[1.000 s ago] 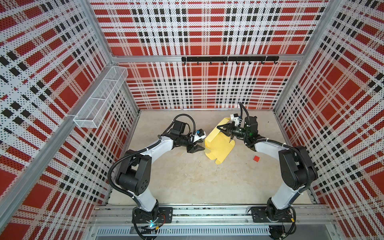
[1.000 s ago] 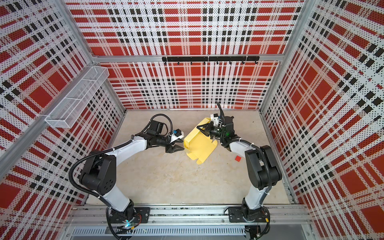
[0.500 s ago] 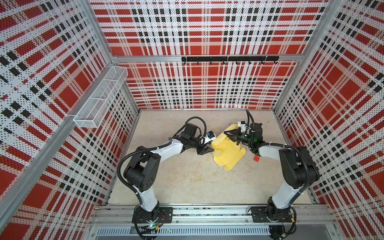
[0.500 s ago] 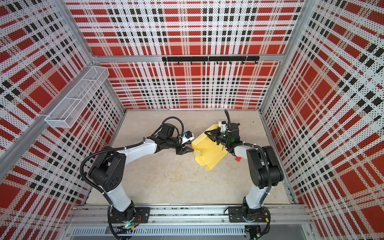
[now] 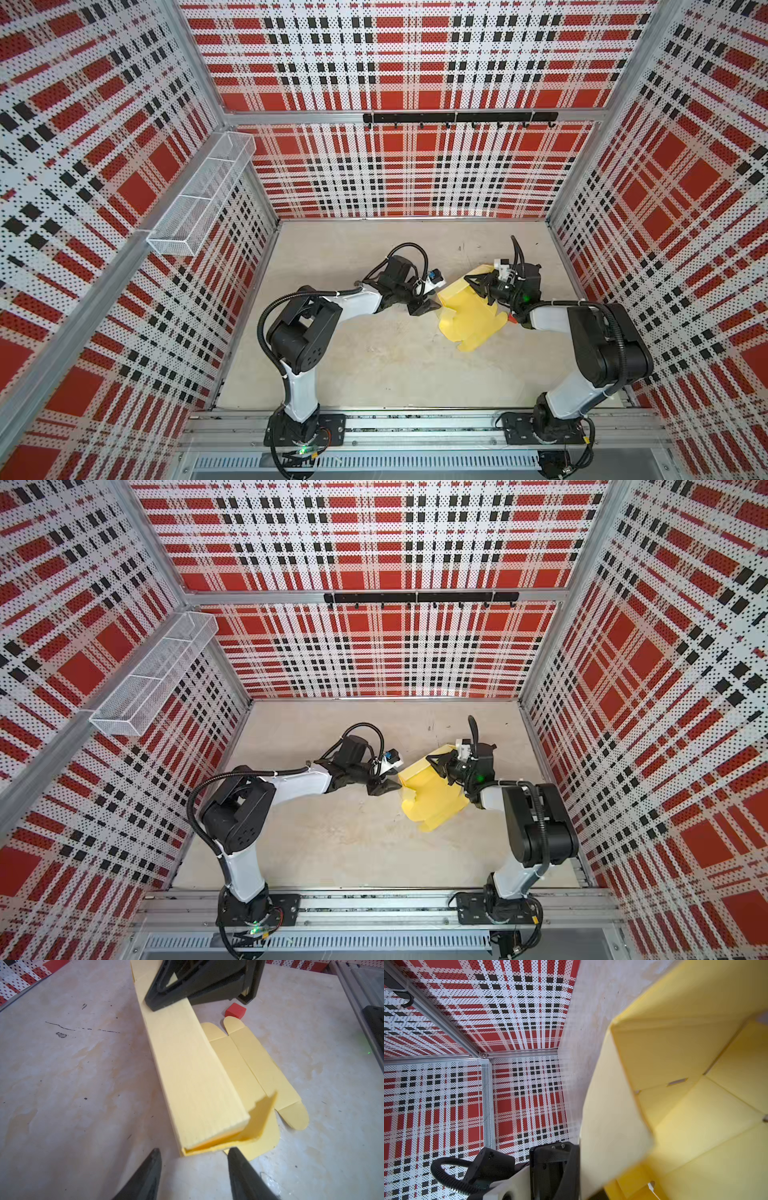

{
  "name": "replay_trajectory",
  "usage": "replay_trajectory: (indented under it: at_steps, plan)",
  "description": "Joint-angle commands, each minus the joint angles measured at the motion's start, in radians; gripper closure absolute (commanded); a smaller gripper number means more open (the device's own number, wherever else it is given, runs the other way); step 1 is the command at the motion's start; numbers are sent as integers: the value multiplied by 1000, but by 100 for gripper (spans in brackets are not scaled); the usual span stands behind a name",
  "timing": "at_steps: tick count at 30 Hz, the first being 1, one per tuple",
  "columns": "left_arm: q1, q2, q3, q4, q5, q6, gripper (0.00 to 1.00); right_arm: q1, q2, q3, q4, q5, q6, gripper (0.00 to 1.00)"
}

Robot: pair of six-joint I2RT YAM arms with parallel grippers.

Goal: Fold the paper box

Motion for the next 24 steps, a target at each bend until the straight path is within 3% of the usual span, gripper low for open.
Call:
replay_trajectory:
  at_steps: [1, 14, 24]
  plan:
    - [-22, 22, -42, 104, -44, -92, 46, -5, -13, -19, 58, 28, -31, 100]
    - [-74, 13, -149, 278, -152, -189, 48, -9, -79, -62, 1, 109, -173, 100]
    - [-106, 26, -144, 336, -211, -254, 60, -9, -58, -140, 174, 189, -88, 100]
